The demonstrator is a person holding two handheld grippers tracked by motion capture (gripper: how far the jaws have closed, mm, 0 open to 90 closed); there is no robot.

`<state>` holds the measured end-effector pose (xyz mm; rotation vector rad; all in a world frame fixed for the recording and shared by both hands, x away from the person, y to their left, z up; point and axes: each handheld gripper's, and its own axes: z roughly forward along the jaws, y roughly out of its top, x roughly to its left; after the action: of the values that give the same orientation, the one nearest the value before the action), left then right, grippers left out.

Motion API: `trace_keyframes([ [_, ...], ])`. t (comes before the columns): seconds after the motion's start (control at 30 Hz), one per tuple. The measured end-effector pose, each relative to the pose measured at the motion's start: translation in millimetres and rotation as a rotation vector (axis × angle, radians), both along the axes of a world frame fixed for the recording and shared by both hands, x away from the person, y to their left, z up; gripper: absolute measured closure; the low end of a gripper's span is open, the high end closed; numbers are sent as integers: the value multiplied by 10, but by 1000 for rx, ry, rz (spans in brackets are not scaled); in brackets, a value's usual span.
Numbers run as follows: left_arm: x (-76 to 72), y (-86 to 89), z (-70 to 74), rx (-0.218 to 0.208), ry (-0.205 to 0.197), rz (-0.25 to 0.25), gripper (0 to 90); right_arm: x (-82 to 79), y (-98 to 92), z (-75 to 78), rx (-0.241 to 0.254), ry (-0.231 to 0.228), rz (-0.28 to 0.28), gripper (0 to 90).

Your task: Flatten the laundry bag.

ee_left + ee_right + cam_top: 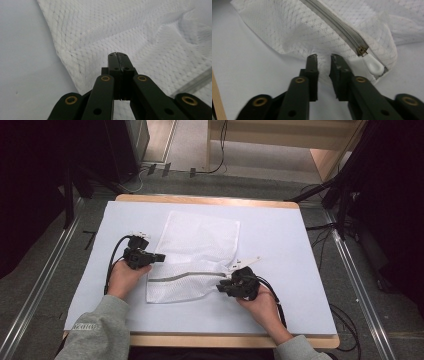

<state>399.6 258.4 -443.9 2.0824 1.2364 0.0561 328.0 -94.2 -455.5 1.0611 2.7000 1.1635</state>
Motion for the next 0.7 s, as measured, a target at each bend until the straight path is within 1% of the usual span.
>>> trace_keyframes([
  [0.07,32,-22,-51,21,12,0,900,8,-11,-11,-5,19,-5,843],
  [0.1,49,-32,-89,41,25,-2,900,11,-16,-13,-4,20,-3,867],
  [0.13,52,-25,-103,30,20,-7,900,12,-24,-10,-1,25,-6,881],
  [0.17,56,-20,-105,28,22,-10,900,12,-37,-4,0,29,-4,890],
  [0.2,56,-16,-108,26,20,-12,900,7,-43,1,3,35,-8,894],
  [0.3,57,7,-125,3,23,-11,900,-26,-100,27,2,38,-10,897],
  [0.37,58,12,-128,-2,25,-10,900,-89,-154,50,-1,42,-17,897],
  [0.5,53,2,-121,14,17,-18,900,-222,-250,67,2,43,-26,896],
  [0.6,56,6,-121,14,20,-20,900,-343,-335,44,0,44,-28,897],
  [0.7,64,12,-121,10,24,-23,900,-432,-391,22,1,56,-38,900],
])
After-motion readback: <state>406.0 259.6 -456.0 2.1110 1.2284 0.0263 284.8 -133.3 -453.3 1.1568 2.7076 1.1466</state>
